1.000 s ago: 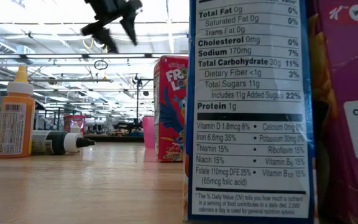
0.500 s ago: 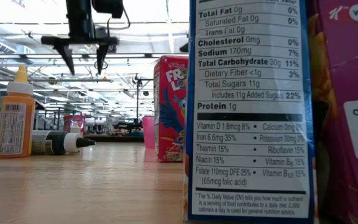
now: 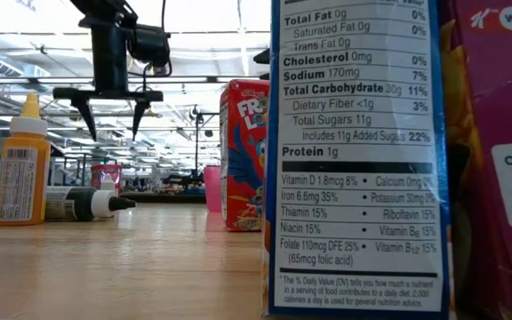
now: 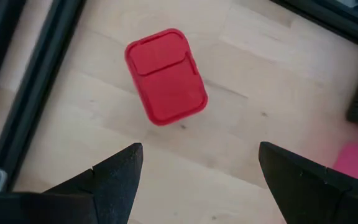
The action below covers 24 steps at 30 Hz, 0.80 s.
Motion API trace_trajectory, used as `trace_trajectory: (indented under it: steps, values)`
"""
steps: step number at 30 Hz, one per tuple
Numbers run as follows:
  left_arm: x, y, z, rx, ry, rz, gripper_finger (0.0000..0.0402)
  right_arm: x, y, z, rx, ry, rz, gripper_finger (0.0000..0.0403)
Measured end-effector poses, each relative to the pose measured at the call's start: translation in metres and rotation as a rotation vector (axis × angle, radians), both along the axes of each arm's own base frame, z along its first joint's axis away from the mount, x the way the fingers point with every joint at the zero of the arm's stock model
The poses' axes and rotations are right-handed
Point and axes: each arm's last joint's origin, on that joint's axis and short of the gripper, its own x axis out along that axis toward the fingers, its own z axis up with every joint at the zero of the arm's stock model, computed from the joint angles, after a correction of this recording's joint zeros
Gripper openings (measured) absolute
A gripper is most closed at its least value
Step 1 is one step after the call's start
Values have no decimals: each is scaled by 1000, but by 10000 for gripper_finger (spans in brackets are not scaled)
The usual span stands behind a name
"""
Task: Pick & Place Kitchen Items
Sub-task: Put the spice can into the orange bin
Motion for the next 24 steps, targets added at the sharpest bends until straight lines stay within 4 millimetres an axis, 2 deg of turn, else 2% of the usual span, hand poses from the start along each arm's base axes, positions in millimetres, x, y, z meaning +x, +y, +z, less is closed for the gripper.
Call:
trace_trajectory:
  steps: [9, 17, 24]
  values:
    - [-15, 10, -17, -38, 24, 89, 321, 0, 0, 0, -27, 8, 1, 253]
    - [-20, 21, -32, -18, -47, 120, 321, 0, 0, 0, -39, 10, 1, 253]
    - [-28, 28, -35, -13, -44, 144, 321, 0, 0, -1, -46, 14, 1, 253]
